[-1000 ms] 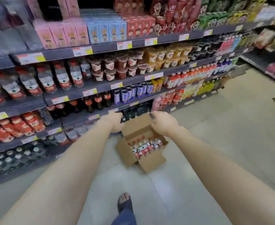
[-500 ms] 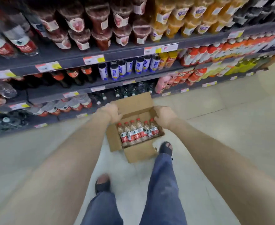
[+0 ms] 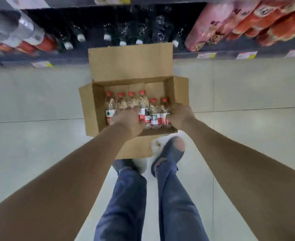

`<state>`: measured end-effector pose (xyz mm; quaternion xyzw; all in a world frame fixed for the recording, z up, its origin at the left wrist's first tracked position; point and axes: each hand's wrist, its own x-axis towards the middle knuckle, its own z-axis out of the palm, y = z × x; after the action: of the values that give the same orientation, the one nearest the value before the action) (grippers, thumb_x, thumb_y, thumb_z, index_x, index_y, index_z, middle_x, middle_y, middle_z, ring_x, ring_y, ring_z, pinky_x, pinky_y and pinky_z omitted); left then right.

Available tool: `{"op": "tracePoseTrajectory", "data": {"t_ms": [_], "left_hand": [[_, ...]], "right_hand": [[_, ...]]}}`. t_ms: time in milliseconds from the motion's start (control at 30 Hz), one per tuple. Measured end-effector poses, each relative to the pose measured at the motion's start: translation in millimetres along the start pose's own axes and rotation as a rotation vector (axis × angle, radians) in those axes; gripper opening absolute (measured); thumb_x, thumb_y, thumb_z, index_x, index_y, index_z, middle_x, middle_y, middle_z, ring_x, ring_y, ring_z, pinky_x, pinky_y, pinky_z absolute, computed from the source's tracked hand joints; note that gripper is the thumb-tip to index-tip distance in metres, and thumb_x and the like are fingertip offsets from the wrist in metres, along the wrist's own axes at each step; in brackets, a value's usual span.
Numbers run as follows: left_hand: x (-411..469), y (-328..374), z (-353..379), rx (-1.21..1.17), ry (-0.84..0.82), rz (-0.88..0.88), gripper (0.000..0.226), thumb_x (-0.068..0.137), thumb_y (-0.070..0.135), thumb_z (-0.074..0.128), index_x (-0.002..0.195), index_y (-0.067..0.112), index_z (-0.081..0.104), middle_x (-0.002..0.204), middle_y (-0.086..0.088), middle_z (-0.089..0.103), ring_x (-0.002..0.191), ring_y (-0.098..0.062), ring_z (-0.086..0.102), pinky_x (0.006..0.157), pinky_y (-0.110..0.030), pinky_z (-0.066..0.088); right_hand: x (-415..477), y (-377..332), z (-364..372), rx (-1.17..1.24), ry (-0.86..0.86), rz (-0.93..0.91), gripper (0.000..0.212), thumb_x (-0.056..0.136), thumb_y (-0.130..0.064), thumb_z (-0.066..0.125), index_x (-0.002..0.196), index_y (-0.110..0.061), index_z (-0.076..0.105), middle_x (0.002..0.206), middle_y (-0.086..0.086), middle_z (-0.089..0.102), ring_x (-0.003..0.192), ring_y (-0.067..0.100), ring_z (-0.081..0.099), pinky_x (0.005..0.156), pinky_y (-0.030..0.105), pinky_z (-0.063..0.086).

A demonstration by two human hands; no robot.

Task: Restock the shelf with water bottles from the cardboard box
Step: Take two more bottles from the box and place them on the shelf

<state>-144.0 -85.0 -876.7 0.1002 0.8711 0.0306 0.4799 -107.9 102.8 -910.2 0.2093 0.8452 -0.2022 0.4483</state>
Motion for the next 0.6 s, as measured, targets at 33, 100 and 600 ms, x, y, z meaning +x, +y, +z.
{"op": "tracePoseTrajectory", "data": {"t_ms": [33, 100, 600], "left_hand": [[20.9, -2.3, 20.0, -0.012, -0.008, -0.008, 0.053, 0.102, 0.046, 0.048, 0.147, 0.02, 0.046, 0.135, -0.015, 0.062, 0.123, -0.036, 0.059, 0.093, -0.044, 0.053], [68.6, -6.1, 52.5, -0.063, -0.02, -0.044, 0.058, 0.1, 0.051, 0.048, 0.153, 0.026, 0.043, 0.148, -0.014, 0.055, 0.129, -0.036, 0.057, 0.103, -0.05, 0.052], [286.1, 3.7, 171.3, -0.055, 0.134, -0.059, 0.081, 0.086, 0.081, 0.051, 0.156, 0.044, 0.036, 0.166, -0.014, -0.033, 0.153, -0.039, -0.03, 0.124, -0.055, -0.014]], "right_hand": [[26.5, 3.7, 19.6, 0.031, 0.004, 0.0, 0.021, 0.094, -0.012, 0.053, 0.111, -0.005, 0.064, 0.106, 0.013, 0.066, 0.092, 0.029, 0.062, 0.059, 0.026, 0.044], [78.6, 6.9, 51.2, 0.13, -0.007, -0.001, 0.024, 0.094, -0.01, 0.056, 0.115, -0.005, 0.065, 0.109, 0.013, 0.065, 0.105, 0.031, 0.065, 0.069, 0.029, 0.053], [240.2, 29.1, 107.2, 0.219, 0.074, 0.028, 0.03, 0.103, -0.005, 0.045, 0.128, -0.003, 0.062, 0.132, 0.013, 0.062, 0.109, 0.02, 0.06, 0.092, 0.029, 0.049]]}}
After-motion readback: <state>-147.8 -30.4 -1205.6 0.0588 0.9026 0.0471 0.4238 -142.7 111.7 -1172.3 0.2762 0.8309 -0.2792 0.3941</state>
